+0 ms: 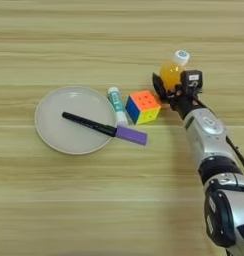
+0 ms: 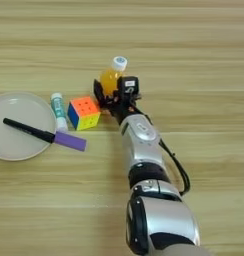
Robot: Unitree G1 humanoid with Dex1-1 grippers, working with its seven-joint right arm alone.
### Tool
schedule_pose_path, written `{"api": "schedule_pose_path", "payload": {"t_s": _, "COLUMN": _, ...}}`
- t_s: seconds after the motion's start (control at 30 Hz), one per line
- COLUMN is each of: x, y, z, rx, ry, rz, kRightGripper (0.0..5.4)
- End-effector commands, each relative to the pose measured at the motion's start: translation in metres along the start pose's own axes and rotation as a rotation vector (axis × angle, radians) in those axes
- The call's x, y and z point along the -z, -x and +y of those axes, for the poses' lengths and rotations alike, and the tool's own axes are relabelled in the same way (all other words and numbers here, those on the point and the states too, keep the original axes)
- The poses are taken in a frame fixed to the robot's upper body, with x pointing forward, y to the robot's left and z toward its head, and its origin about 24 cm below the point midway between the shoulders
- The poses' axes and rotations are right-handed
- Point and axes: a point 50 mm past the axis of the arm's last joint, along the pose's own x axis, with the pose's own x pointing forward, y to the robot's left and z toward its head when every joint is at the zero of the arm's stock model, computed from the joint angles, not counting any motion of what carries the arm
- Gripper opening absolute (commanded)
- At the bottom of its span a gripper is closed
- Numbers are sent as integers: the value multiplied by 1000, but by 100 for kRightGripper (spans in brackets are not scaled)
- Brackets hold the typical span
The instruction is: Move the objects on the table
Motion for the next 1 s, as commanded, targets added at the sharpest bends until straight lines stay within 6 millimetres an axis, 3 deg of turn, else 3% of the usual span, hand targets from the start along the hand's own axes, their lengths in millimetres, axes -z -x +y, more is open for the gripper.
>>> {"api": "schedule_pose_path", "payload": {"t_s": 0.03, "x": -29, "y": -10, "z": -7, "rx": 7, "ry": 56, "rz": -96, "kRightGripper": 431}}
{"api": "schedule_pose_path", "payload": {"t_s": 0.37, "x": -39, "y": 8, "z": -15, "rx": 22, "ry": 77, "rz": -171, "kRightGripper": 537}}
{"api": "schedule_pose_path", "payload": {"t_s": 0.83, "x": -46, "y": 48, "z": -33, "rx": 84, "ry": 61, "rz": -185, "kRightGripper": 537}}
{"api": "schedule_pose_path", "payload": {"t_s": 1.0, "x": -43, "y": 66, "z": -22, "rx": 3, "ry": 9, "rz": -144, "kRightGripper": 537}}
